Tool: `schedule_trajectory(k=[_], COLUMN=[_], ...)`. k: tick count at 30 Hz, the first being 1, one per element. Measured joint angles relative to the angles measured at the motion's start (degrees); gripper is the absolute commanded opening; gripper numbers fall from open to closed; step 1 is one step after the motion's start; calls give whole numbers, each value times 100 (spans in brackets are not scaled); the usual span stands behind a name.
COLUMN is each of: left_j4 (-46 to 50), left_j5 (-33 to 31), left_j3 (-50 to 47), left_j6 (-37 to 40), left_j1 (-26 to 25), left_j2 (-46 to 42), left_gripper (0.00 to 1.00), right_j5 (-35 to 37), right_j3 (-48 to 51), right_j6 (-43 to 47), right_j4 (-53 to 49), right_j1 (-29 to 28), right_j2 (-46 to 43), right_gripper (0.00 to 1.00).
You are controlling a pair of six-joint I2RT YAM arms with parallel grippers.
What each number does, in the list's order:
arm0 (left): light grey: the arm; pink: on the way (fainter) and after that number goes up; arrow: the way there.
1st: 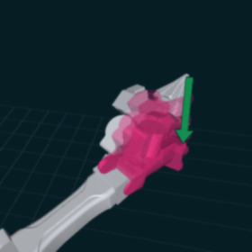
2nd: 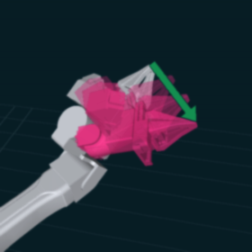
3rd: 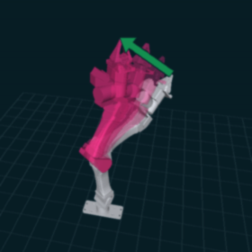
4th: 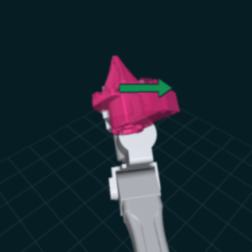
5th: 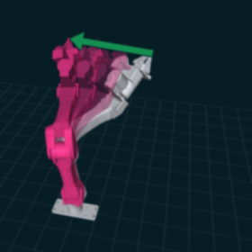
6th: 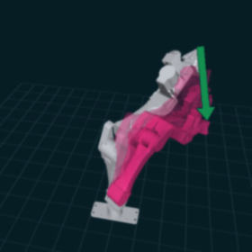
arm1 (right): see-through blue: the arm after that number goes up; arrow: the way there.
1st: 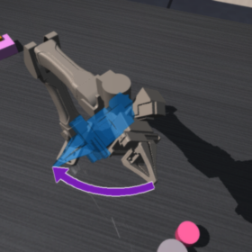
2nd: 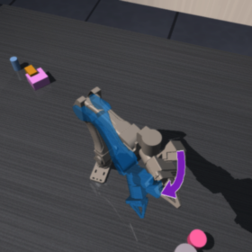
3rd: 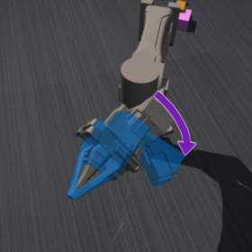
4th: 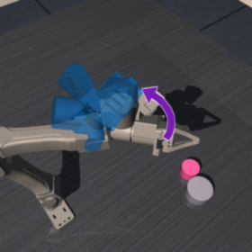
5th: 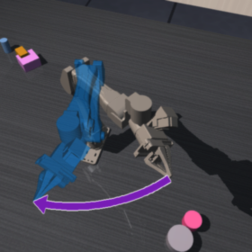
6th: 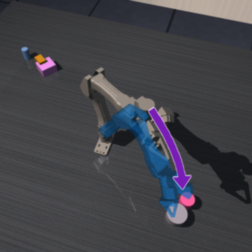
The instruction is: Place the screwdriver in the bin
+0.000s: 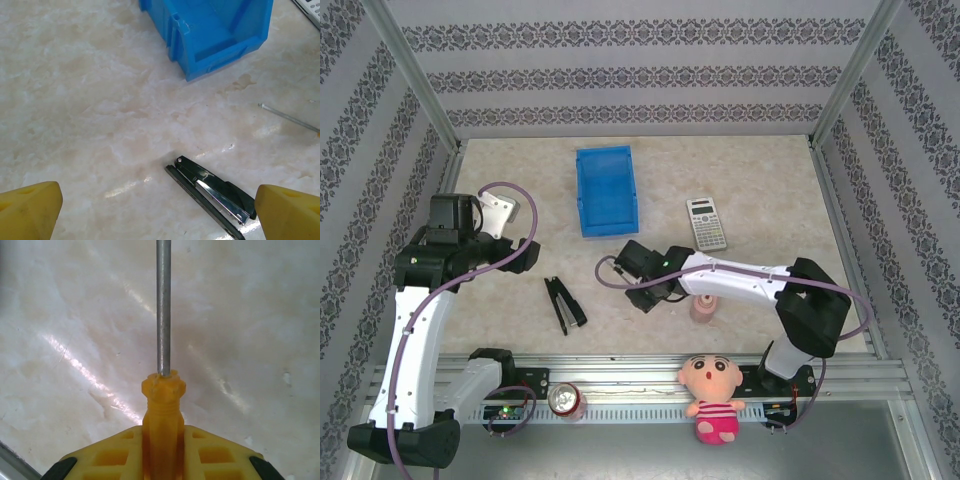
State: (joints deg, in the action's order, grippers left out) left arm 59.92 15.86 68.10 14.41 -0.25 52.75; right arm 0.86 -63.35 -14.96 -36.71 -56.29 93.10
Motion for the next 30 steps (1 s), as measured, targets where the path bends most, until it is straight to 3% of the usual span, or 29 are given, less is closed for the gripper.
schedule_trajectory(k=[10, 30], left_j4=[35, 120], left_j5=[48, 216], left_j3=[0, -17], left_j6=[0, -2], left_j1=[0, 0], left_j2=[-87, -328], left_gripper=[99, 99], right_j5=[-50, 190], right_j3=[-1510, -4229], right_j6=[33, -297], right_j4=[-66, 238], right_j1=[772, 1384], right_j2=[197, 2787], right_gripper=[21, 21])
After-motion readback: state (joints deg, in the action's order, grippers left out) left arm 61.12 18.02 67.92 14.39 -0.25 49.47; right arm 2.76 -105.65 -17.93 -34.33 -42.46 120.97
